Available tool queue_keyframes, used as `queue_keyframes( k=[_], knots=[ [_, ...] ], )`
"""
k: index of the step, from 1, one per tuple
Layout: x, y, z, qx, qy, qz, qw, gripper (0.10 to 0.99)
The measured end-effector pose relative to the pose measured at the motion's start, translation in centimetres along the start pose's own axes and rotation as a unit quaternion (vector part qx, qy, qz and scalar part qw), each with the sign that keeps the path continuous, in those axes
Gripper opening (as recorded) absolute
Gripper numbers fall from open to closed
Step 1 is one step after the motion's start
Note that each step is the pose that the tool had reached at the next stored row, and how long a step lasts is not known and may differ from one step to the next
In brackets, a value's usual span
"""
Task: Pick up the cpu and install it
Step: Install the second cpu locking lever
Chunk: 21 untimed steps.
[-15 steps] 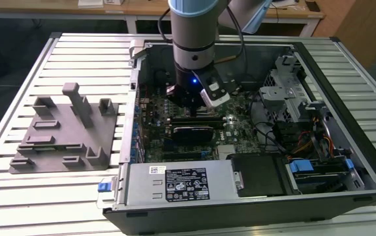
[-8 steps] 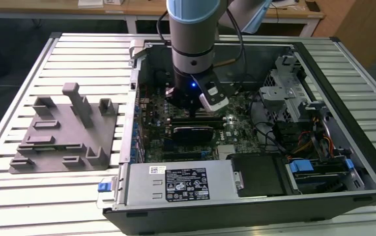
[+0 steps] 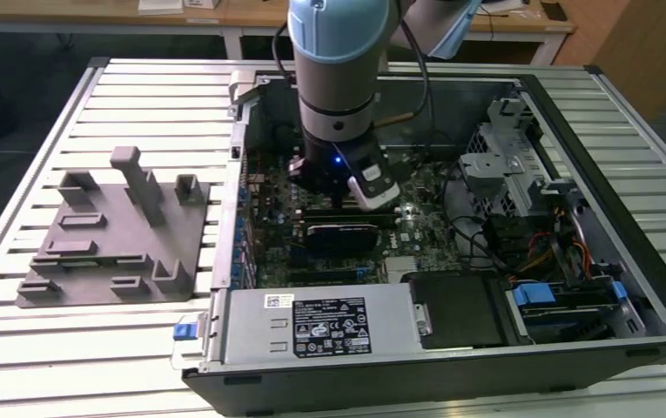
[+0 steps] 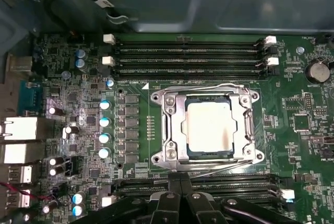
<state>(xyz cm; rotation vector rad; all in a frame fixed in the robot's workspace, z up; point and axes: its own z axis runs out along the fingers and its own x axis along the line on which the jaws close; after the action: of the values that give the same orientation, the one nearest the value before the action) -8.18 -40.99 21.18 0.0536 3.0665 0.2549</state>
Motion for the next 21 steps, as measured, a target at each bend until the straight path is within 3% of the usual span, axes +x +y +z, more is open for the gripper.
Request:
queue_keyframes(
  k=[7, 15, 19, 21],
  knots=[
    [0.25, -0.72, 0.16, -0.0192, 0.0006, 0.001, 0.9998, 0.106],
    [0.52, -0.83, 0.66, -0.0315, 0.0014, 0.002, 0.9995, 0.106],
    [0.62, -1.01, 0.74, -0.0436, 0.0018, 0.003, 0.9990, 0.106],
    [0.61, -1.26, 0.70, -0.0439, 0.0018, 0.003, 0.9990, 0.106]
  ],
)
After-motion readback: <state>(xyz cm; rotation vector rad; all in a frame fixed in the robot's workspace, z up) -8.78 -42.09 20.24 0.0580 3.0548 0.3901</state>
